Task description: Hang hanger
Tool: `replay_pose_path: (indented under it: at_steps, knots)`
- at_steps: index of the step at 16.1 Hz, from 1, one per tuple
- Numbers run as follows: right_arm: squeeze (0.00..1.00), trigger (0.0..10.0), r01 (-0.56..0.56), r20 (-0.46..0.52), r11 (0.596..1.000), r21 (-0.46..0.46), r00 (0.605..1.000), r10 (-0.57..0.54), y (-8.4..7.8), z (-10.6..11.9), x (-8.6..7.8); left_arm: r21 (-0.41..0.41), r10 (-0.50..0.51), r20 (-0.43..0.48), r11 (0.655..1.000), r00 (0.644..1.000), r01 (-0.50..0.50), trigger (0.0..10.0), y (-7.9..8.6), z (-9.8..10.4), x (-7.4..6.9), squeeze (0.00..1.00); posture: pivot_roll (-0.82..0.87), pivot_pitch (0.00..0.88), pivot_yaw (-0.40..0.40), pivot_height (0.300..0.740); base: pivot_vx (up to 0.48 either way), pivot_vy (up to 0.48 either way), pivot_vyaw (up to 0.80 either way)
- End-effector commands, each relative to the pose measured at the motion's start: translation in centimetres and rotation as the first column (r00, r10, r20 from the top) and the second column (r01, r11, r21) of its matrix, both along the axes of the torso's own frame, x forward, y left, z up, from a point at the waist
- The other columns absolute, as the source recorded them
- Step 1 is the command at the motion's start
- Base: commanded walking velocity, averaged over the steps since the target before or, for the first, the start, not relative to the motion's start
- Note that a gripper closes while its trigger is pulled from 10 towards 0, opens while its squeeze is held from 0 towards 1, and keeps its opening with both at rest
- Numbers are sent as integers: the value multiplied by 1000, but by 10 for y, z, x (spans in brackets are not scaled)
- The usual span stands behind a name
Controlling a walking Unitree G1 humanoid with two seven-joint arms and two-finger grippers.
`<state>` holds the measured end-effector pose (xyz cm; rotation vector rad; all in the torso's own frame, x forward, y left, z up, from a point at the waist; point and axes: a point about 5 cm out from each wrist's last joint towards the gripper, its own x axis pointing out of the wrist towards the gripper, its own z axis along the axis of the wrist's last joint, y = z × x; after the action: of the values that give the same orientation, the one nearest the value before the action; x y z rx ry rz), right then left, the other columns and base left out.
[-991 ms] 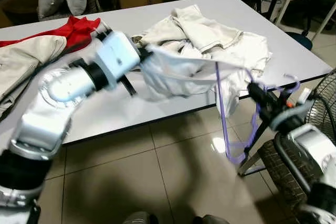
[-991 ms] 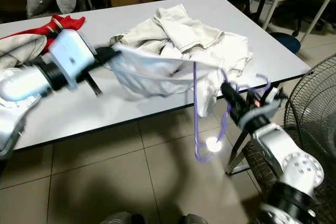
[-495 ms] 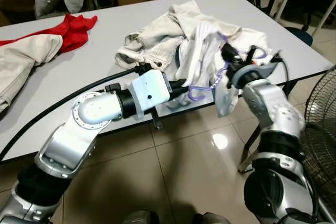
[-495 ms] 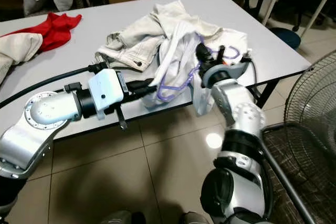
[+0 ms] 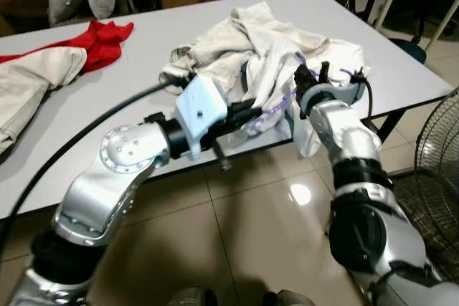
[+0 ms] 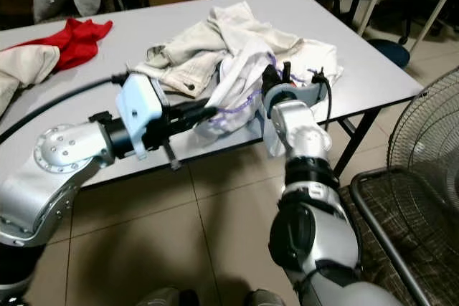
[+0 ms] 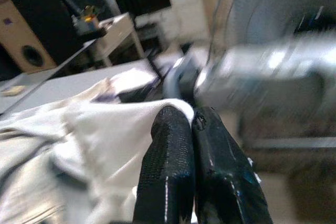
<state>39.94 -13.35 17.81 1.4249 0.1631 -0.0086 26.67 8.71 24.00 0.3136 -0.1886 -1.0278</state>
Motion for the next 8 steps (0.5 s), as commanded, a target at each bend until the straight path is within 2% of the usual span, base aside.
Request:
replay_pose_path:
  at_steps: [1, 2, 4, 6, 7, 8]
  knots:
    - [0, 10000, 30, -17, 999, -23, 999, -31, 2, 1, 2, -52, -60, 38, 997, 997, 62, 0, -6, 18, -9, 0, -105, 53, 50, 740, 0, 0, 0]
    - [0, 10000, 24, -9, 1000, -17, 1000, -24, 6, 2, 3, -62, -69, 21, 996, 997, 70, 0, -8, 20, -10, 0, -103, 52, 49, 740, 0, 0, 0]
    - [0, 10000, 37, 2, 998, -48, 999, -37, 7, 4, 4, -40, -148, -49, 988, 988, 146, 78, -14, 16, -18, 0, -103, 52, 49, 740, 0, 0, 0]
    - [0, 10000, 38, 11, 999, -8, 999, -38, 9, 7, 6, 55, -122, -90, 990, 988, 127, 863, -14, 2, -18, 0, -104, 54, 55, 740, 0, 0, 0]
    - [0, 10000, 14, 37, 999, 29, 999, -15, 12, 12, 6, 123, -66, -59, 990, 996, 73, 0, -13, -4, -10, 0, -103, 56, 57, 740, 0, 0, 0]
    - [0, 10000, 1, 66, 998, 58, 998, -5, 14, 18, 6, 201, -52, -24, 978, 998, 56, 0, -13, -9, -7, 0, -103, 56, 57, 740, 0, 0, 0]
